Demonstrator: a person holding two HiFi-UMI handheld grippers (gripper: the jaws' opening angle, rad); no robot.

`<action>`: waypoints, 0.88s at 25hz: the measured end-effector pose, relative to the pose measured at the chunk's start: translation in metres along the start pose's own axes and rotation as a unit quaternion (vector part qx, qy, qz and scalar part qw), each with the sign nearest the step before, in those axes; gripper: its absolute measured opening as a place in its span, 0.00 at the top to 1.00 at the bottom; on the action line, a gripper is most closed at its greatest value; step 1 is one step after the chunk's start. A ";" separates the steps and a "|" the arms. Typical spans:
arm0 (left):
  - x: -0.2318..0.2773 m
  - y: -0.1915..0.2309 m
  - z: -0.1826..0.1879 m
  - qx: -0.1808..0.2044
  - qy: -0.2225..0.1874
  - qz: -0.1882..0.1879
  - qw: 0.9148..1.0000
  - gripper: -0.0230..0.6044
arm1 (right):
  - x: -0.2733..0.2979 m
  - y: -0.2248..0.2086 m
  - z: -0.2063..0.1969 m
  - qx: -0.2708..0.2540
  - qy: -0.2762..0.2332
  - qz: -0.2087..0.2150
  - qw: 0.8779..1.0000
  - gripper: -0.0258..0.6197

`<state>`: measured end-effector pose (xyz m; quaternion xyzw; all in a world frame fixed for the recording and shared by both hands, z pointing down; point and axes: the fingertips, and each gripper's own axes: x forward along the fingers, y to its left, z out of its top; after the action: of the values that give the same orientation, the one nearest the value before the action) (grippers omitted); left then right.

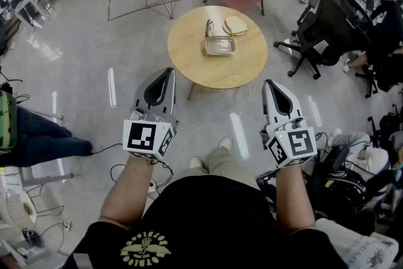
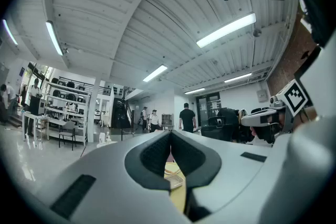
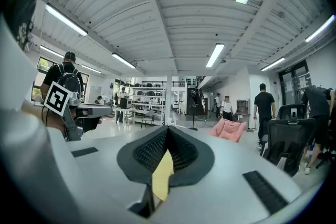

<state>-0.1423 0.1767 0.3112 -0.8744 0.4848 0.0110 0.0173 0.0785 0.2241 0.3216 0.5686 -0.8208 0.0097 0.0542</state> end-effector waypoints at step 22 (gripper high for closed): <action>-0.032 0.031 0.012 -0.019 -0.041 0.020 0.999 0.94 | -0.004 0.003 0.015 0.019 -0.010 -0.009 1.000 0.94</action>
<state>-0.1856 0.1883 0.2997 -0.8634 0.5010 0.0565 0.0206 0.0762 0.2281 0.3066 0.5774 -0.8155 0.0192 0.0346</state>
